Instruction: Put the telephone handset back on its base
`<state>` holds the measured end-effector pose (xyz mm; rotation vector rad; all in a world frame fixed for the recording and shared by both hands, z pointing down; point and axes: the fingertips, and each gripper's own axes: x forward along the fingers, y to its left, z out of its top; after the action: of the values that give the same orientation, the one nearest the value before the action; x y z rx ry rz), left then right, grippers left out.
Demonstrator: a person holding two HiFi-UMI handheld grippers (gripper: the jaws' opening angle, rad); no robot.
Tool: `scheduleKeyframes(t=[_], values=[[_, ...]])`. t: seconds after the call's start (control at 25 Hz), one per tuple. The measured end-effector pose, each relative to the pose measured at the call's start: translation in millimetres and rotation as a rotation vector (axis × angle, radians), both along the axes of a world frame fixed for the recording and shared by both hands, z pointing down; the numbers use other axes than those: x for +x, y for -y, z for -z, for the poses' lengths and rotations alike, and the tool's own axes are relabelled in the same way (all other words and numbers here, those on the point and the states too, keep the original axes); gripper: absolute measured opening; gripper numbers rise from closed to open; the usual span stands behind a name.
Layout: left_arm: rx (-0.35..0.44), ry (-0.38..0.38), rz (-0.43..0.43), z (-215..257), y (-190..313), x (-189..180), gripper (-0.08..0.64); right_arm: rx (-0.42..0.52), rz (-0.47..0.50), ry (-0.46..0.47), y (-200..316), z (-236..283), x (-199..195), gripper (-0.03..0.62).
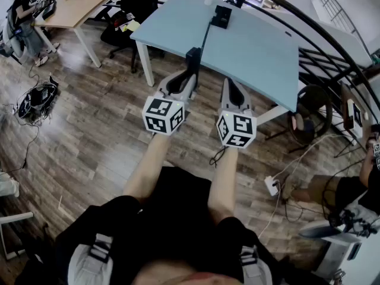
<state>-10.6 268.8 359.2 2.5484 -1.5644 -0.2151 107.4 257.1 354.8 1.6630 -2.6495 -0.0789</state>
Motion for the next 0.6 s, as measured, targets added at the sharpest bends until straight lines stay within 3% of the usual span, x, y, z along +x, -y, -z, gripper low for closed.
scheduleKeyframes(t=[0.2,0.36,0.6], values=[[0.006,-0.006,0.000,2.8,2.1,1.6,0.066,0.023,-0.012,0.016,2.6,4.6,4.3,-0.007],[0.009,-0.004,-0.003,1.5,4.8,6.7,0.066,0.001,-0.053,-0.030,10.7,-2.9,12.2,-0.006],[0.010,-0.016,0.009,1.4,8.5,5.0,0.066,-0.001,-0.042,-0.003,17.8,-3.9,17.8,-0.006]])
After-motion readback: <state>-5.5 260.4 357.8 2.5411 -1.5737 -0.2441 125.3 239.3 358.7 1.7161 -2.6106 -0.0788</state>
